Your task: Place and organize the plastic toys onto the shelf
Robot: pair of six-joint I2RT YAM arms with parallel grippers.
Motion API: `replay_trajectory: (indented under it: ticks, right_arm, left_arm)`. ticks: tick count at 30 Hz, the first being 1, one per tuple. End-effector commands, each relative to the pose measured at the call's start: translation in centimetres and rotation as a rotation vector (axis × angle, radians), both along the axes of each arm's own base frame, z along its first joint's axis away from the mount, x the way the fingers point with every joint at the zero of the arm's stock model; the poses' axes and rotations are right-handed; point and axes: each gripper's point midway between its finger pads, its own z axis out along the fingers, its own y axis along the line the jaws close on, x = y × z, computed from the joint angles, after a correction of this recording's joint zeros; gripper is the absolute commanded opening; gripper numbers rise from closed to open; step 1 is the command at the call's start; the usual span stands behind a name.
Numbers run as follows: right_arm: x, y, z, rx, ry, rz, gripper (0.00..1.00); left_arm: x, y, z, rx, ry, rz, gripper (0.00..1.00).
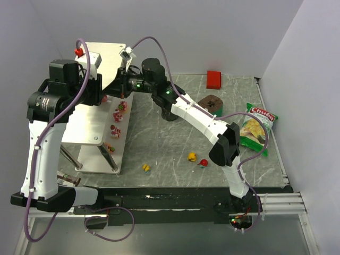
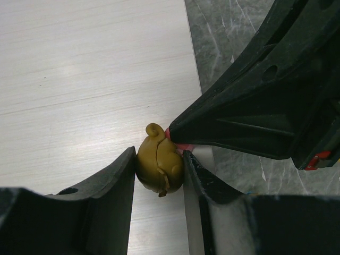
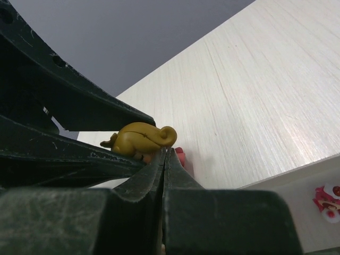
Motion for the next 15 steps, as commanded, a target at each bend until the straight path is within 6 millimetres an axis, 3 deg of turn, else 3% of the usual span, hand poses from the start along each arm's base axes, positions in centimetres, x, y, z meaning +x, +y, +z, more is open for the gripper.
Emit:
replay_trajectory:
  ticks: [1, 6, 10, 15]
  right_arm:
    - [-1.4, 0.2, 1.5, 0.020, -0.037, 0.033, 0.00]
    - [-1.6, 0.2, 1.0, 0.008, -0.023, 0.026, 0.00]
    - [-1.5, -0.2, 0.7, 0.009, -0.003, 0.008, 0.00]
    - [-1.5, -0.4, 0.6, 0.014, 0.024, -0.012, 0.00]
  left_arm:
    - [-0.2, -0.5, 0.4, -0.002, -0.003, -0.025, 0.18]
    - [-0.1, -0.5, 0.7, -0.006, -0.013, -0.024, 0.26]
    - [0.5, -0.2, 0.9, 0.000, -0.021, 0.003, 0.41]
    - [1.3, -0.4, 1.3, -0.010, -0.031, 0.009, 0.47]
